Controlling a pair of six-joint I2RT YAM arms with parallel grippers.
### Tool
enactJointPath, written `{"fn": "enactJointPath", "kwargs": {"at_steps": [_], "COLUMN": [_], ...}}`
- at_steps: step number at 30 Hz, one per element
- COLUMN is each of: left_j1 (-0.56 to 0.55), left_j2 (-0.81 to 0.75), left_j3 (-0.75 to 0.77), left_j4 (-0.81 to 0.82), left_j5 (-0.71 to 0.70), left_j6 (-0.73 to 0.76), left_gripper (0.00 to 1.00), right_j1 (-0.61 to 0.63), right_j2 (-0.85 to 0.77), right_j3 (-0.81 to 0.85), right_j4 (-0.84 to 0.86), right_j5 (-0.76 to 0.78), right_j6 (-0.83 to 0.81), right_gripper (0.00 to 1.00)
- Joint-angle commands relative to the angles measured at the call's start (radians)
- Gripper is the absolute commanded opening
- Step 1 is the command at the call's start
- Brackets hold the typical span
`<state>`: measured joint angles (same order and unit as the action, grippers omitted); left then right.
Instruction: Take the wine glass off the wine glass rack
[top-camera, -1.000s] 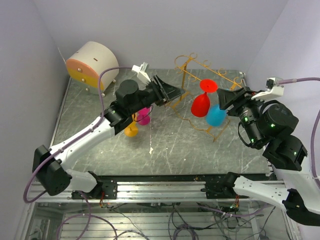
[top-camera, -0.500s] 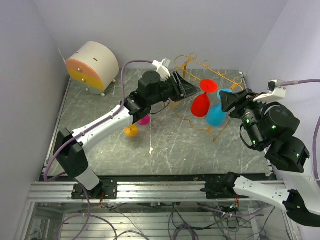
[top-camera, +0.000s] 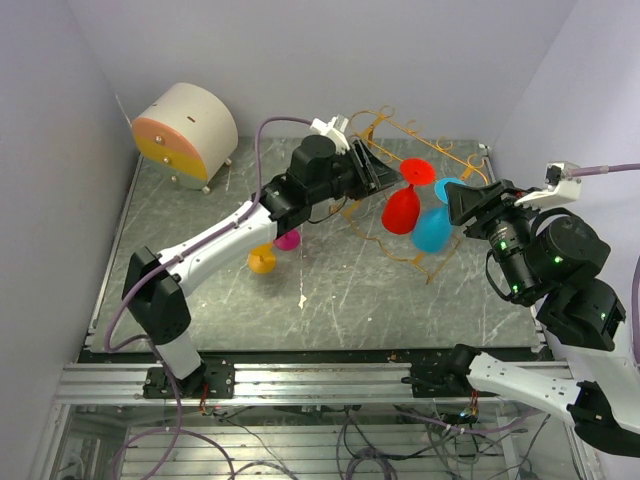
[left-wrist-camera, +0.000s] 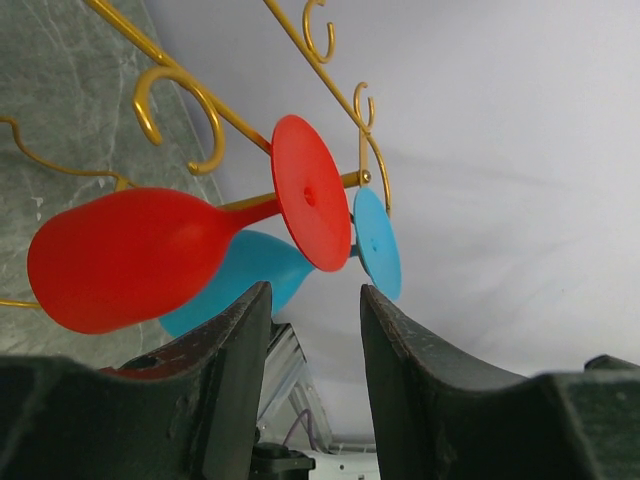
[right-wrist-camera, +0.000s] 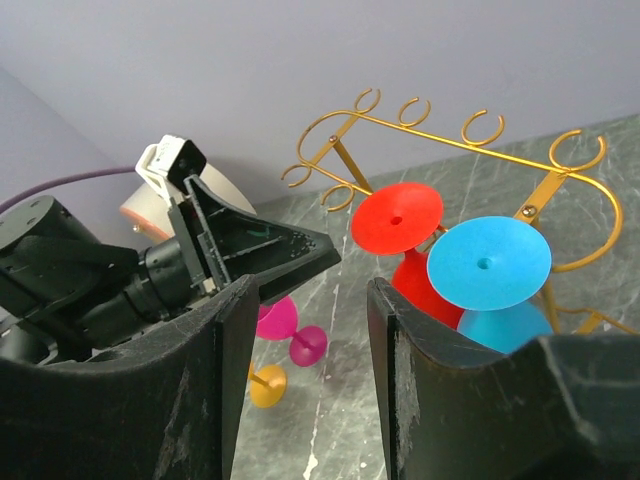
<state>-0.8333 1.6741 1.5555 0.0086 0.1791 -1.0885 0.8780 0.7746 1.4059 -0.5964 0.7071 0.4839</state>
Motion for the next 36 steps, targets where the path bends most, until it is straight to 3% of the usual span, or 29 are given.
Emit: {"fn": "enactJointPath", "kwargs": {"at_steps": [1,18,36], "left_j1": [-0.007,-0.007,-0.007], "left_j2": [0.040,0.124,0.155], "left_j3": [0.059,0.148,0.178], "left_j4": [-0.002,0.007,0.038], "left_j5": [-0.028,-0.042,-0.038], "left_j6": [0.007,-0.009,-0.037], "left_gripper": [0.51,0.48,0.18], "right_j1": [-0.002,-0.002,-0.002], "right_j2": [-0.009,-0.023,-0.026], "right_j3": [-0.010,-0.019,-0.027], "right_j4": [-0.003,-0.003,-0.003], "right_j5": [0.003,-0.002,-0.004], "right_j6": [0.013,0.006,-0.001], "right_gripper": [0.47,0.47,0.46]}}
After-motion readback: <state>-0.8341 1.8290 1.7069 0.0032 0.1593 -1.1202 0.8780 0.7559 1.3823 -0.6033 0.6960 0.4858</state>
